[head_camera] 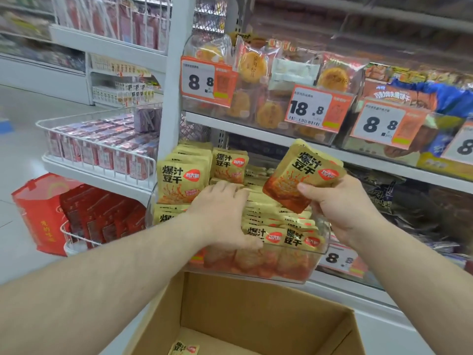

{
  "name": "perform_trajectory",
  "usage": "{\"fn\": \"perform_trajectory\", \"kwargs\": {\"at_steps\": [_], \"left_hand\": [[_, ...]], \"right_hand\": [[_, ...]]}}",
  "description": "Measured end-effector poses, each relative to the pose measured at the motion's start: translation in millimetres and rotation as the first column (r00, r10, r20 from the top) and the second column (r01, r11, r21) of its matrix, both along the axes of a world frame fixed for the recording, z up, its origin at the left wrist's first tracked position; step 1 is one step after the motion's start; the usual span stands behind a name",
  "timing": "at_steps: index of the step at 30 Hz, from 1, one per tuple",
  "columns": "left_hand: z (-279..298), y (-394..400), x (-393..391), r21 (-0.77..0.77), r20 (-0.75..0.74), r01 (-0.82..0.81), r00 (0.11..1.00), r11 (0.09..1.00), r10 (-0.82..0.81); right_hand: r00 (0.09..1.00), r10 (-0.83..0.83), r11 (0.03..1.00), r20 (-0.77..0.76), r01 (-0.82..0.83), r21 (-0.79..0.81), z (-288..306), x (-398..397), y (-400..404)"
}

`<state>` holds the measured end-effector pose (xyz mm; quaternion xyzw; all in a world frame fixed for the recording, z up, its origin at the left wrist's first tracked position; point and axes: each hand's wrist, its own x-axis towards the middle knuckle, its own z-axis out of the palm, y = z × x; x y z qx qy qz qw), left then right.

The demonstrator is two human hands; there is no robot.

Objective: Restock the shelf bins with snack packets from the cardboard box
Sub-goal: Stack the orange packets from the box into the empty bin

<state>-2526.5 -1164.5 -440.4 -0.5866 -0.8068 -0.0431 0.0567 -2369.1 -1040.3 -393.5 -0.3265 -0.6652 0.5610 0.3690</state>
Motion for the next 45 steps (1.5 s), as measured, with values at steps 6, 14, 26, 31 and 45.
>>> {"fn": "perform_trajectory", "kwargs": {"at_steps": [6, 14, 26, 31, 45], "left_hand": [[1, 37, -22, -0.344, 0.06, -0.056, 0.995, 0.937, 0.082], [-7, 39, -20, -0.29, 0.048, -0.043, 0.997, 0.956, 0.059], [-23, 25, -14, -0.097, -0.035, -0.015, 0.999, 0.995, 0.011], [-21, 24, -14, -0.078, -0.032, 0.003, 0.999, 0.997, -0.006], [-25, 24, -15, -0.043, -0.031, 0.004, 0.999, 0.999, -0.005]], "right_hand": [[0.999, -0.036, 0.982, 0.034, 0.029, 0.187, -7, -22, 12], [0.999, -0.024, 0.978, 0.034, 0.017, 0.206, -6, -34, 21], [0.969, 0.089, 0.918, 0.23, -0.169, 0.36, -13, -92, 27], [0.936, 0.108, 0.885, 0.336, -0.244, 0.395, -18, -116, 26], [0.933, 0.118, 0.91, 0.341, -0.239, 0.338, -23, -143, 28]]}}
